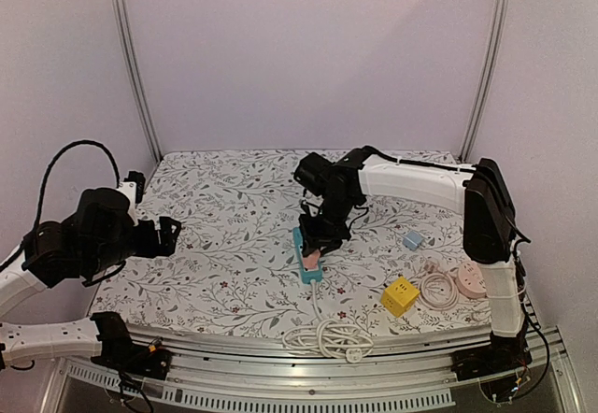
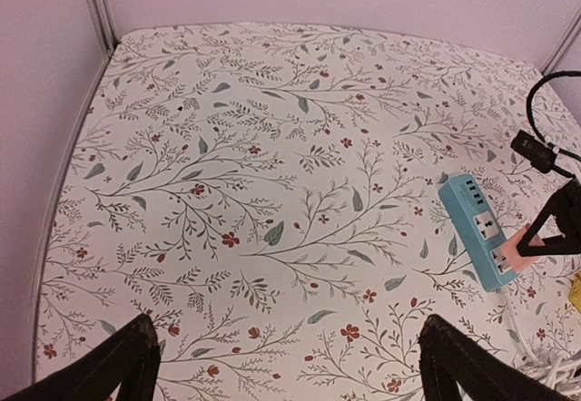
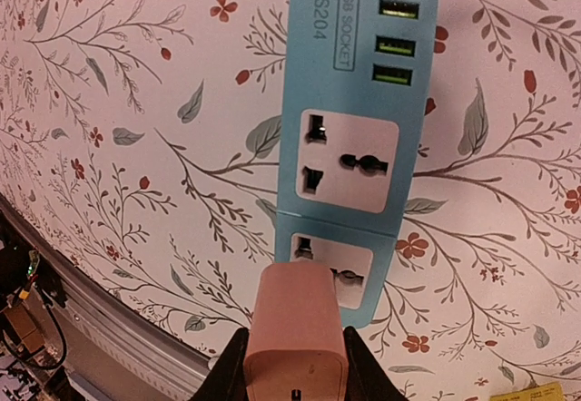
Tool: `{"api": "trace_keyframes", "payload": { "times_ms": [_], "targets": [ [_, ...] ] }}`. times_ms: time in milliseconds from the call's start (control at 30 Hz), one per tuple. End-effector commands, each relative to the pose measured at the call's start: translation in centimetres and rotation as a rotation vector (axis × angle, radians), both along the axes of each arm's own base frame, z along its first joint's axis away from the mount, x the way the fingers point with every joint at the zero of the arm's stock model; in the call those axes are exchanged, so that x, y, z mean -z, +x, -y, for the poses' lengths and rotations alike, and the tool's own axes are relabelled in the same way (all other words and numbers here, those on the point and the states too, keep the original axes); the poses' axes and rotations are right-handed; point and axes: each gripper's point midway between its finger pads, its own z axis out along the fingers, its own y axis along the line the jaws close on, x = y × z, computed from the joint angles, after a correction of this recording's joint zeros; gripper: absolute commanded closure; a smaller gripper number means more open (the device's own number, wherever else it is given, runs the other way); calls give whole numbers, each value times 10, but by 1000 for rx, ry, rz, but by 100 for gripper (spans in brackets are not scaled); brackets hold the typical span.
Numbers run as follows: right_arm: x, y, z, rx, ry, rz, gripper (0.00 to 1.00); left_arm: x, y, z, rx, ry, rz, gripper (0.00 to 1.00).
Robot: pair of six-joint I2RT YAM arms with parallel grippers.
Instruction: Insert the plug
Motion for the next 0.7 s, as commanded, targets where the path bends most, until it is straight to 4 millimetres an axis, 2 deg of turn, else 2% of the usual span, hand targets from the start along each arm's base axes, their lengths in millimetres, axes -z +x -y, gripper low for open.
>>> {"api": "trace_keyframes", "payload": {
  "times_ms": [0, 200, 367, 667],
  "targets": [
    [16, -8, 2, -4, -36, -17, 100, -5, 0, 3, 11, 0, 1, 0],
    [20, -11, 3, 2, -42, -23, 100, -6, 0, 2, 9, -3, 6, 0],
    [23, -6, 5, 25, -61, -3, 100, -6, -1, 1, 8, -2, 7, 0],
    [12, 5, 6, 53, -69, 51, 100, -8, -1, 0, 7, -8, 14, 0]
  ]
}}
